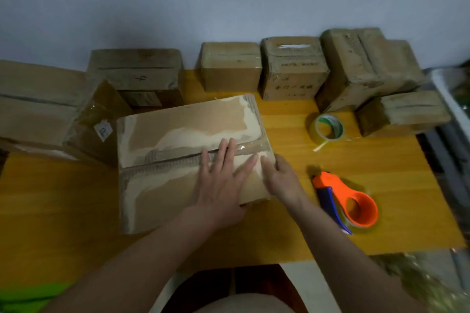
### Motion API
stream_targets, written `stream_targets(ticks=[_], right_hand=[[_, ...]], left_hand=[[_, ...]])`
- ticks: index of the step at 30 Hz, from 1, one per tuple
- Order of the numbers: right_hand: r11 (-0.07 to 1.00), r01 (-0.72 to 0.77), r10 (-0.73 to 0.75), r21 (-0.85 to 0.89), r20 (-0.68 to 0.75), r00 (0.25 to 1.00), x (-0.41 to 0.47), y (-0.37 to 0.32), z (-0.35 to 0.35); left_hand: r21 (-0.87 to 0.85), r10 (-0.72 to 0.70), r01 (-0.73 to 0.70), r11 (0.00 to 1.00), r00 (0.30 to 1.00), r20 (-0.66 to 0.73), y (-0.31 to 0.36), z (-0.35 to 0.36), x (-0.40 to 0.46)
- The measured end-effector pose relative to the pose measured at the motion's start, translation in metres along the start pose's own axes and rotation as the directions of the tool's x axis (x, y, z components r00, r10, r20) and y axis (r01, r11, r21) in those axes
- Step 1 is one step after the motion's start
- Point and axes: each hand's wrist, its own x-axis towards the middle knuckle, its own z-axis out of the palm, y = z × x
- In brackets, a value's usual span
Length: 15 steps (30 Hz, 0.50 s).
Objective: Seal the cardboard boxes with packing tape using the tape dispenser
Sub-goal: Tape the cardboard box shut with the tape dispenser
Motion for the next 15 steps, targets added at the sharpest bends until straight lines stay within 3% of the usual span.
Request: stream_targets(ticks=[3,5,8,10,13,15], right_hand=[[0.996,-0.032,0.047,0.089,-0.164,0.985,-0.019,0.020,-0.002],[0.979,-0.098,0.141,0.176,-0.252,0.957,-0.028,0.026,-0.004],[0.950,-0.150,0.240,0.274,-0.334,0.911,-0.035,0.037,0.002],[0.918,-0.150,0.270,0.366,-0.302,0.914,-0.043,0.039,0.015],[0.847,-0.181,0.321,0.500,-0.210,0.923,-0.050,0.035,0.030],[0.813,-0.183,0.312,0.552,-0.148,0.939,-0.049,0.031,0.037]], left_hand=[[-0.053,-0.065,0.068,0.996,0.997,0.044,0.013,-0.003,0.008],[-0.138,-0.036,0.047,0.989,0.996,0.075,0.013,-0.010,0.012],[-0.266,-0.080,0.063,0.962,0.996,-0.050,-0.021,-0.030,0.020],[-0.282,-0.218,0.184,0.942,0.971,-0.095,-0.059,-0.036,0.030],[-0.179,-0.367,0.373,0.910,0.928,0.067,-0.113,-0.038,0.038],[-0.125,-0.385,0.397,0.909,0.916,0.112,-0.133,-0.037,0.037]])
